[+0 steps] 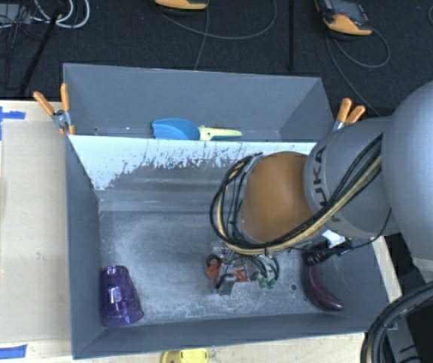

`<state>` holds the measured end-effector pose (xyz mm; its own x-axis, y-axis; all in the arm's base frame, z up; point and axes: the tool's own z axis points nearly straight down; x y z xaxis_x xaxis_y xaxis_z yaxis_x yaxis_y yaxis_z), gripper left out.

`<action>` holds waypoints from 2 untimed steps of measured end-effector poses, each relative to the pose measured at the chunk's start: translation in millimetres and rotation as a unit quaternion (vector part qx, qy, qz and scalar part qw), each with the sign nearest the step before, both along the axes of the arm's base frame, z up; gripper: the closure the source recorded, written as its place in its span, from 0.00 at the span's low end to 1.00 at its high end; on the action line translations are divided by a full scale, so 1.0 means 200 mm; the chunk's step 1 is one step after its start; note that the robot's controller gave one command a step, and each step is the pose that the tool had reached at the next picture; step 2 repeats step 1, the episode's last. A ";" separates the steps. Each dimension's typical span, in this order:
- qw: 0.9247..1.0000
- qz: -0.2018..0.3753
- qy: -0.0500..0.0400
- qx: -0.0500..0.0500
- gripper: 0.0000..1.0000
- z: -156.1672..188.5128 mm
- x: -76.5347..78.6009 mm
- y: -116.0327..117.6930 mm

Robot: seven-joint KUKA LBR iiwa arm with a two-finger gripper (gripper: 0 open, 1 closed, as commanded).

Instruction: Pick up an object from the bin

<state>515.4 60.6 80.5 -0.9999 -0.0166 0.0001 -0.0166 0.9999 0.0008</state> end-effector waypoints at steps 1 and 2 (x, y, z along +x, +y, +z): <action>1.000 -0.008 -0.001 0.000 1.00 0.75 0.15 -0.16; 1.000 -0.008 -0.001 0.000 1.00 0.75 0.15 -0.16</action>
Offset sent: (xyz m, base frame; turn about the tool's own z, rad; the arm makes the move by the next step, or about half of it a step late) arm 0.0000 0.0000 0.0000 0.0000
